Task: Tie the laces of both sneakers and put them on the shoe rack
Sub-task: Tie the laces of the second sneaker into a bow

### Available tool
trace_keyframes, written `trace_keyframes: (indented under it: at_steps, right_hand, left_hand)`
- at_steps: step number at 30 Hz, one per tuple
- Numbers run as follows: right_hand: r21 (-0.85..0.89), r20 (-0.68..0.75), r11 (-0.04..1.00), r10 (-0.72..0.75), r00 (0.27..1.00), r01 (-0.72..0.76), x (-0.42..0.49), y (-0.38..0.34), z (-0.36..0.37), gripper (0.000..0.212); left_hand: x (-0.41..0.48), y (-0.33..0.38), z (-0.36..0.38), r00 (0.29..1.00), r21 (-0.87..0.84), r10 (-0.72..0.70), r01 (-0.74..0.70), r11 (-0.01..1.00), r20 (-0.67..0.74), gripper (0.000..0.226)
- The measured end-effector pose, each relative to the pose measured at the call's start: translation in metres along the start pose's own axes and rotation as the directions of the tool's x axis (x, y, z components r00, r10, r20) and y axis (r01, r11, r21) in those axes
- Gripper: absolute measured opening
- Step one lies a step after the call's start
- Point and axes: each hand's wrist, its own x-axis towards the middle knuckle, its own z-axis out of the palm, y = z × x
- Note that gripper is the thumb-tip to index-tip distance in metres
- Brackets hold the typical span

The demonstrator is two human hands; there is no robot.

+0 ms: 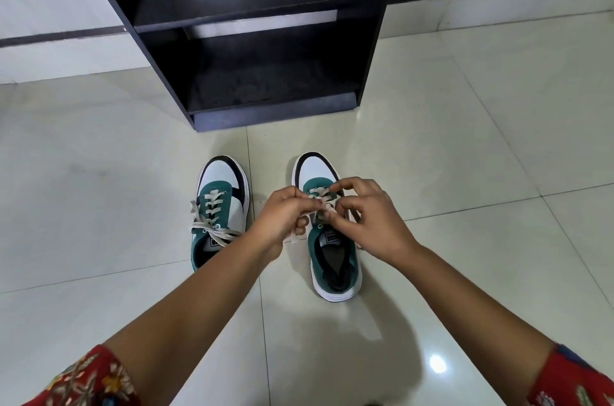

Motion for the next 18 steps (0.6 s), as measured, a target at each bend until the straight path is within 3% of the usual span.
trace_keyframes:
  at_steps: [2,4,6,8,10,13,14,15,16,18]
  right_hand:
    - [0.121,-0.018,0.992,0.050,0.999,-0.047,0.002,0.001,-0.006,0.029]
    - [0.338,0.039,0.919,0.202,0.979,-0.203,0.003,0.004,-0.015,0.038]
    - [0.601,0.148,0.728,0.304,0.941,-0.330,0.000,0.008,-0.019,0.039]
    - [0.776,0.214,0.525,0.304,0.928,-0.350,-0.007,0.008,-0.017,0.038]
    - [0.880,0.242,0.344,0.270,0.932,-0.328,-0.013,0.005,-0.011,0.046]
    - [0.929,0.340,0.006,0.384,0.858,-0.370,-0.012,0.009,-0.008,0.049]
    - [0.925,0.355,-0.029,0.429,0.831,-0.380,-0.010,0.012,-0.008,0.042]
    - [0.915,0.354,0.004,0.470,0.809,-0.403,-0.009,0.017,-0.007,0.036]
    - [0.895,0.339,0.085,0.506,0.793,-0.438,-0.008,0.021,-0.007,0.032]
    - [0.799,0.272,0.347,0.520,0.810,-0.491,-0.010,0.023,-0.006,0.033]
  left_hand:
    - [-0.002,-0.001,0.001,0.999,-0.025,0.022,-0.023,0.999,-0.029,0.023]
    - [-0.002,-0.004,-0.003,0.994,0.020,0.053,-0.052,0.998,-0.097,0.022]
    - [0.000,-0.010,-0.012,0.995,-0.018,0.026,-0.028,0.999,-0.100,0.022]
    - [-0.001,-0.017,-0.016,0.997,-0.308,-0.070,0.072,0.949,0.016,0.009]
    - [-0.003,-0.024,-0.013,0.982,-0.503,-0.142,0.187,0.844,0.125,0.016]
    - [-0.002,-0.031,-0.012,0.982,-0.562,-0.182,0.181,0.807,0.055,0.019]
    - [0.000,-0.031,-0.015,0.981,-0.558,-0.195,0.162,0.814,0.000,0.020]
    - [0.001,-0.031,-0.019,0.978,-0.526,-0.200,0.143,0.838,-0.054,0.019]
    - [0.003,-0.031,-0.023,0.977,-0.475,-0.190,0.121,0.872,-0.100,0.018]
    - [0.004,-0.031,-0.027,0.980,-0.367,-0.126,0.062,0.928,-0.153,0.013]
